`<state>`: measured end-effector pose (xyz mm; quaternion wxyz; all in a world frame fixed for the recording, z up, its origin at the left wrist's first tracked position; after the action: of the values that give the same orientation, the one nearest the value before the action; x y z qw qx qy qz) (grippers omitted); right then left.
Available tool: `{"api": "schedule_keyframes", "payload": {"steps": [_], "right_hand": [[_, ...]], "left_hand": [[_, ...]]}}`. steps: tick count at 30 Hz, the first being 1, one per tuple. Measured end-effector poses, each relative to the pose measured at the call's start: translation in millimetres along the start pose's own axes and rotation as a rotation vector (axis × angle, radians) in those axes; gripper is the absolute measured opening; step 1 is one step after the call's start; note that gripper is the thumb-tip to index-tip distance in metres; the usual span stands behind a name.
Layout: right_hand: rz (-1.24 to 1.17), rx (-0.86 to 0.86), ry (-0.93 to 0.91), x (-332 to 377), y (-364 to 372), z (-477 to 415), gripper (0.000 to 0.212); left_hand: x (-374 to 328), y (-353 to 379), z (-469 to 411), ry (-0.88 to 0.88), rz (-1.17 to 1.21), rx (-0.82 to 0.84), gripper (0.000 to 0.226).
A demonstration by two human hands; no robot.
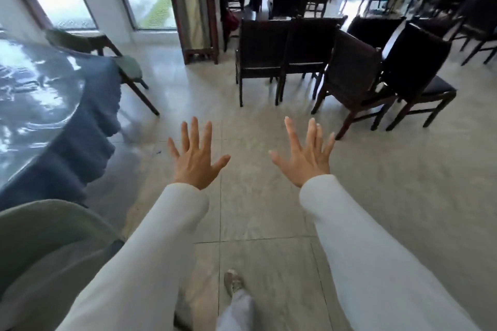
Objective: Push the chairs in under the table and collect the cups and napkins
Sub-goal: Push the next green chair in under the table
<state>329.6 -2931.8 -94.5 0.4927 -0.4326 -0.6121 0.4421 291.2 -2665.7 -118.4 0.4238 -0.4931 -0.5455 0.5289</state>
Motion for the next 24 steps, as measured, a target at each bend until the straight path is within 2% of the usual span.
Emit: {"api": "schedule_keyframes", "payload": {"steps": [7,12,18,24], "right_hand": [[0.017,0.053,-0.329,169,41,-136,0.088],[-0.018,0.072,-0.560,307,66,-190,0.088],[-0.081,0.172,-0.899,468,125,-193,0.084],[-0.050,0.302,-1.243,605,198,-165,0.085]], "left_hand": [[177,-10,-61,-0.372,0.010,-0.058,0.097],[280,-21,-55,-0.604,0.049,-0.071,0.098],[371,-5,2,-0.876,0.025,-0.015,0.096],[449,47,81,-1.239,0.050,0.024,0.102]]}}
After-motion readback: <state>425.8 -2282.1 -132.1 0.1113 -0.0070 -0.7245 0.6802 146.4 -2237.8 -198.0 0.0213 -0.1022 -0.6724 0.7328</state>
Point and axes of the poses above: each hand's wrist, its own z-axis away from the middle knuckle, its own y-axis out of the palm, x = y × z, the point moved 7 cm from there along -z, towards the middle knuckle, and after that the axes turned 4 degrees about -z, right-handed, at the moved point
